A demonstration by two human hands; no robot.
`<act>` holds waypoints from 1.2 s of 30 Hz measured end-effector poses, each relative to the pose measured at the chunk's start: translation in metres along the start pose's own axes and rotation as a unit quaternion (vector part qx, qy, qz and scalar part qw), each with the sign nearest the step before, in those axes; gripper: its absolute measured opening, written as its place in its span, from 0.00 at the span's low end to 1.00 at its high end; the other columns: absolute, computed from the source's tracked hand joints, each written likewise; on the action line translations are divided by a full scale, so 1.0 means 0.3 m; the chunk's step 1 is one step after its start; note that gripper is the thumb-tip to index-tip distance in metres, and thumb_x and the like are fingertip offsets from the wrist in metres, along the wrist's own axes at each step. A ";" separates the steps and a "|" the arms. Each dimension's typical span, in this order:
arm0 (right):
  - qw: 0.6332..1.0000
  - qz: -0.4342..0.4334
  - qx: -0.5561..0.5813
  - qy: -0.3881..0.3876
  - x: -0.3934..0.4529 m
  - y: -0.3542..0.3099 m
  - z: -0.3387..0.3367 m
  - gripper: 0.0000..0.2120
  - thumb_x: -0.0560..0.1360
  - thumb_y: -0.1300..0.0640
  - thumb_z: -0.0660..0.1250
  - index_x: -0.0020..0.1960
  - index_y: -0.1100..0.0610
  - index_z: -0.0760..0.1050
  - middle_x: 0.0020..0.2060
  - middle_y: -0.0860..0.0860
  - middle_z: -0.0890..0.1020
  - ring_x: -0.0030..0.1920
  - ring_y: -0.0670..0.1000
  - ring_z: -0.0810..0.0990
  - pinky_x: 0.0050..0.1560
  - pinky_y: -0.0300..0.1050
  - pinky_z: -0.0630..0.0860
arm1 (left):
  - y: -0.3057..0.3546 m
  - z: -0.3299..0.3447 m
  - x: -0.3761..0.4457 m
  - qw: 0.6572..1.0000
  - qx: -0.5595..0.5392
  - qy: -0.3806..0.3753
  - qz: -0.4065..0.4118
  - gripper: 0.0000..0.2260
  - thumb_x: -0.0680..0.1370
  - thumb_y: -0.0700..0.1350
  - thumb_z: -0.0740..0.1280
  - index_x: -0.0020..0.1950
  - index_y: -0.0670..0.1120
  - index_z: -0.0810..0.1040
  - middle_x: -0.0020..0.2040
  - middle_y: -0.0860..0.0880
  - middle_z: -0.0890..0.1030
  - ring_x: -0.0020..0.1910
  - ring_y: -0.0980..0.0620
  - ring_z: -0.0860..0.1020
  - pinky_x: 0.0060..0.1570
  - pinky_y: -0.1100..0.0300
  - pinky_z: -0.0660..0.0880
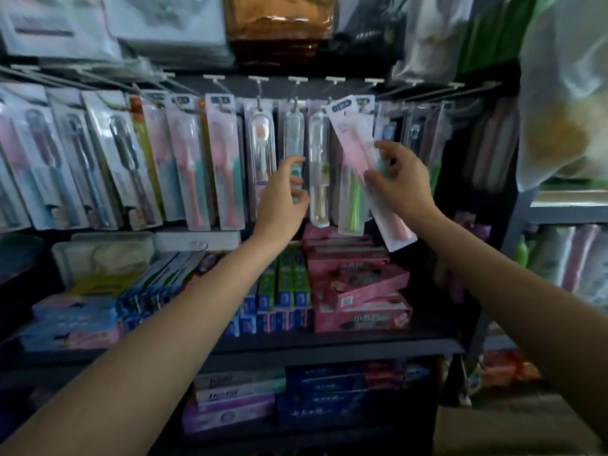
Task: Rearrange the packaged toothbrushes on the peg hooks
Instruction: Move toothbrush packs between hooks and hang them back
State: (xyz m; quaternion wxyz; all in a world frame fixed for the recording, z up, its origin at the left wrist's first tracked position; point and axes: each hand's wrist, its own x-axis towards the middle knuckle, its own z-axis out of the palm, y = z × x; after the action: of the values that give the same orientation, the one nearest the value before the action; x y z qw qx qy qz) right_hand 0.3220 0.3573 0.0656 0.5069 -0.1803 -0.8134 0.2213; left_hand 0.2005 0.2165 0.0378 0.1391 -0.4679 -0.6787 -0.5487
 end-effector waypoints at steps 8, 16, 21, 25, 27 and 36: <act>0.999 0.020 0.039 -0.002 0.124 0.072 0.019 0.20 0.76 0.56 0.65 0.67 0.57 0.70 0.58 0.55 0.76 0.51 0.53 0.77 0.52 0.40 0.72 | -0.037 0.068 0.114 0.999 0.001 -0.034 0.007 0.21 0.77 0.37 0.63 0.68 0.49 0.64 0.47 0.52 0.72 0.41 0.56 0.74 0.37 0.71 0.69; 0.992 -0.033 -0.125 -0.012 0.137 0.103 0.008 0.22 0.76 0.57 0.64 0.69 0.59 0.67 0.56 0.60 0.74 0.55 0.58 0.74 0.48 0.34 0.61 | -0.037 0.248 0.176 0.995 -0.070 -0.072 -0.020 0.26 0.75 0.38 0.66 0.69 0.47 0.59 0.43 0.51 0.73 0.40 0.56 0.75 0.37 0.68 0.70; 0.995 -0.006 -0.100 -0.018 0.137 0.097 0.057 0.21 0.76 0.58 0.64 0.67 0.60 0.65 0.59 0.58 0.73 0.51 0.54 0.74 0.45 0.34 0.64 | -0.059 0.273 0.204 0.996 -0.066 -0.064 -0.009 0.26 0.76 0.36 0.65 0.70 0.49 0.59 0.41 0.53 0.73 0.38 0.57 0.74 0.35 0.70 0.69; 0.999 0.011 -0.052 -0.013 0.124 0.090 0.131 0.19 0.76 0.62 0.63 0.63 0.61 0.61 0.55 0.60 0.74 0.40 0.49 0.71 0.37 0.36 0.65 | -0.097 0.222 0.196 0.997 -0.042 -0.068 0.013 0.26 0.76 0.36 0.64 0.70 0.49 0.60 0.47 0.50 0.73 0.45 0.54 0.74 0.40 0.62 0.72; 0.999 0.025 -0.028 0.003 0.106 0.099 0.170 0.21 0.76 0.63 0.63 0.66 0.60 0.60 0.58 0.61 0.71 0.37 0.46 0.71 0.36 0.32 0.67 | -0.122 0.194 0.196 0.996 -0.035 -0.081 0.022 0.26 0.76 0.35 0.64 0.70 0.50 0.60 0.49 0.49 0.73 0.47 0.52 0.75 0.42 0.62 0.72; 0.999 0.033 -0.014 0.021 0.049 0.193 0.197 0.34 0.72 0.56 0.70 0.71 0.57 0.55 0.64 0.57 0.62 0.56 0.52 0.72 0.53 0.41 0.72 | -0.115 0.214 0.219 0.992 -0.021 -0.029 0.118 0.27 0.74 0.43 0.69 0.70 0.49 0.61 0.57 0.47 0.69 0.51 0.52 0.73 0.48 0.60 0.73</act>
State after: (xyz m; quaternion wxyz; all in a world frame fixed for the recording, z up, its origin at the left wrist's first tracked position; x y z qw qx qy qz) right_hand 0.2664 0.4028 0.0220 0.5138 -0.2186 -0.7992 0.2224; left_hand 0.1598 0.3058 0.0399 0.1735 -0.5633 -0.6104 -0.5291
